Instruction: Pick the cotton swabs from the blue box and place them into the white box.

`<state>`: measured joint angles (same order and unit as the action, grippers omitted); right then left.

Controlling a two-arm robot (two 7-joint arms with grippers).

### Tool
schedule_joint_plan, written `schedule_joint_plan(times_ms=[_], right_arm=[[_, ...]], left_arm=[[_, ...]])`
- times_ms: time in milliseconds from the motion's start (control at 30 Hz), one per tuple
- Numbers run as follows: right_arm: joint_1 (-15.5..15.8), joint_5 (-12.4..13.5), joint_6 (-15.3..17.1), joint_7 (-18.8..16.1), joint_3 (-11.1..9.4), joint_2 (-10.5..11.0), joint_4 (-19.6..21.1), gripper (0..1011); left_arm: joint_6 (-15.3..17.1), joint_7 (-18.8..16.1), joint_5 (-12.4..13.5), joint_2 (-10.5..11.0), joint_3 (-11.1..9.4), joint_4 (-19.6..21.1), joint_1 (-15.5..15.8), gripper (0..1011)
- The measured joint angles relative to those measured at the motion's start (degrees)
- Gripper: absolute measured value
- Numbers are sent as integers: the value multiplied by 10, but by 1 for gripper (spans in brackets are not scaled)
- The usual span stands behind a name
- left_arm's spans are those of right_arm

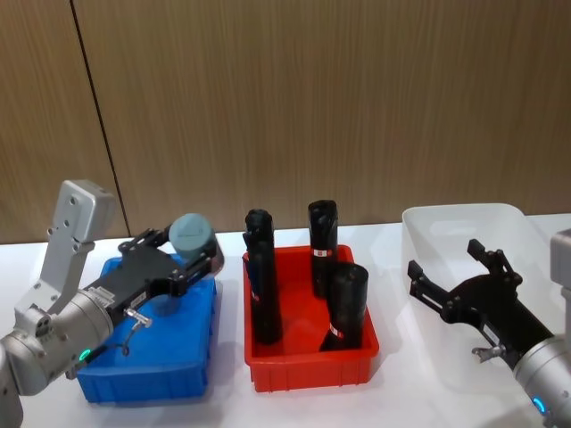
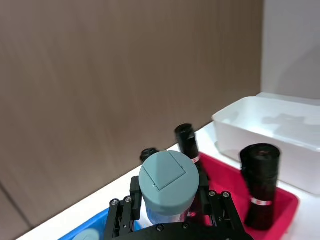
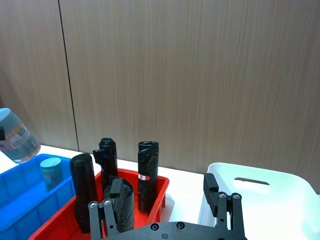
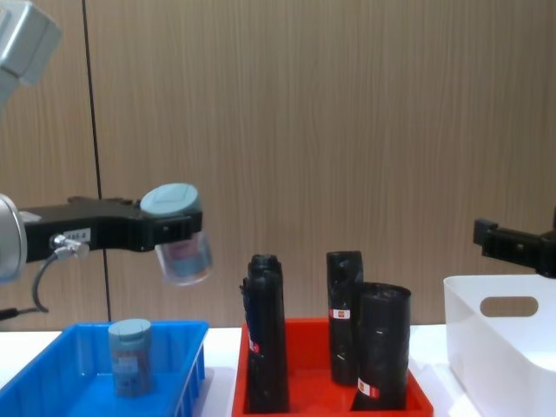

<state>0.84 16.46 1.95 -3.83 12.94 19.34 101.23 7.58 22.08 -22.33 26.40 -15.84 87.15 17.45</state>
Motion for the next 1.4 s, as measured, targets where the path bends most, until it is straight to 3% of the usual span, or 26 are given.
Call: schedule_joint_plan(times_ms=[567, 933, 1400], right_arm=[[0, 0, 0, 0, 0, 0, 0, 1002], [0, 0, 0, 0, 0, 0, 0, 1002], [0, 0, 0, 0, 0, 0, 0, 1002]], left_arm=[[-13, 155, -26, 9, 2, -3, 21, 659], [13, 255, -53, 8, -3, -24, 41, 660], [41, 272, -87, 7, -8, -42, 45, 660]])
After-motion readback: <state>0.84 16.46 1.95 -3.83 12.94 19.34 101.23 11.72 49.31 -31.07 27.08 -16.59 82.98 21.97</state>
